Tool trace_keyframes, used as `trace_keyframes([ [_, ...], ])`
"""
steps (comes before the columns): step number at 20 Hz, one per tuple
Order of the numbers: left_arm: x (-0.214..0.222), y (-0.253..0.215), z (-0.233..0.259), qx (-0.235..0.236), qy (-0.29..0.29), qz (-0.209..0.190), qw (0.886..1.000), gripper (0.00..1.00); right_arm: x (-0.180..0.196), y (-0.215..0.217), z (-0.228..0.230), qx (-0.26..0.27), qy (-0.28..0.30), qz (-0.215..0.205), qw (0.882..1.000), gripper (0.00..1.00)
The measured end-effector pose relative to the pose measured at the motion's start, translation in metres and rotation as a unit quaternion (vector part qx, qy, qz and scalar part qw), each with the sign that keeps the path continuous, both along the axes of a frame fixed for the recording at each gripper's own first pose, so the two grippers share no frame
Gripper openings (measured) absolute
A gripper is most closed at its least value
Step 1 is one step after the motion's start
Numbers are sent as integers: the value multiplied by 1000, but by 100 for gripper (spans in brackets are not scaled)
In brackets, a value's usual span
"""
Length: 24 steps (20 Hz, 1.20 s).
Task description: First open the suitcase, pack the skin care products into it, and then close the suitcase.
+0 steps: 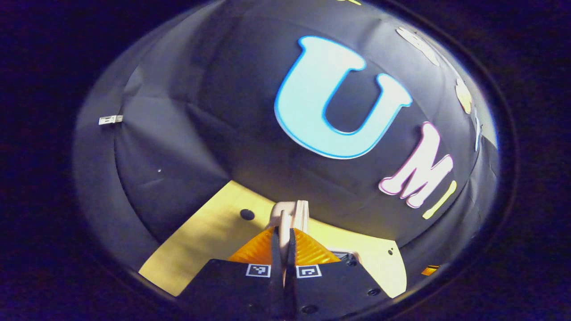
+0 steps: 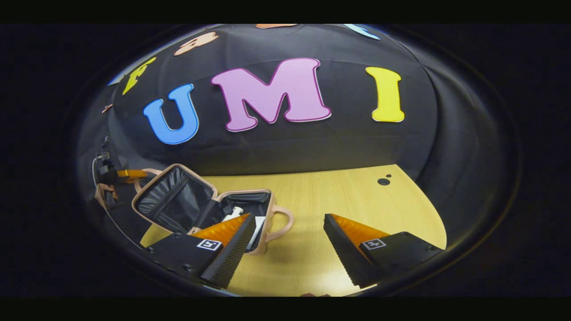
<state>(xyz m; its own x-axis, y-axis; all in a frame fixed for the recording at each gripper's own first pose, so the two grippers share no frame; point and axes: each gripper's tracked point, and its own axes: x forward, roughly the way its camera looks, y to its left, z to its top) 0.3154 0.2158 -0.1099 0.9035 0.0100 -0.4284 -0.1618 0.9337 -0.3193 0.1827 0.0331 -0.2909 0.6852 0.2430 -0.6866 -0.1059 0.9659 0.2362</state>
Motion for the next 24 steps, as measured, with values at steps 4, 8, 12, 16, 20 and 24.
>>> trace_keyframes([
  [4,3,-130,17,-7,-52,-20,998,6,22,-33,4,-13,-26,-2,1000,97],
  [8,7,-235,-9,-1,-47,-59,997,6,38,-68,5,-13,-34,-14,999,97],
  [12,15,-313,-76,-14,-18,-104,994,6,44,-105,2,-52,-43,-22,997,97],
  [16,15,-371,-161,1,37,-146,989,6,36,-123,-12,-62,-31,-42,997,97],
  [20,12,-394,-230,43,88,-148,984,6,38,-135,-8,-87,-53,-82,991,98],
  [24,1,-405,-234,32,96,-158,982,13,32,-124,21,-73,-80,-109,988,97],
])
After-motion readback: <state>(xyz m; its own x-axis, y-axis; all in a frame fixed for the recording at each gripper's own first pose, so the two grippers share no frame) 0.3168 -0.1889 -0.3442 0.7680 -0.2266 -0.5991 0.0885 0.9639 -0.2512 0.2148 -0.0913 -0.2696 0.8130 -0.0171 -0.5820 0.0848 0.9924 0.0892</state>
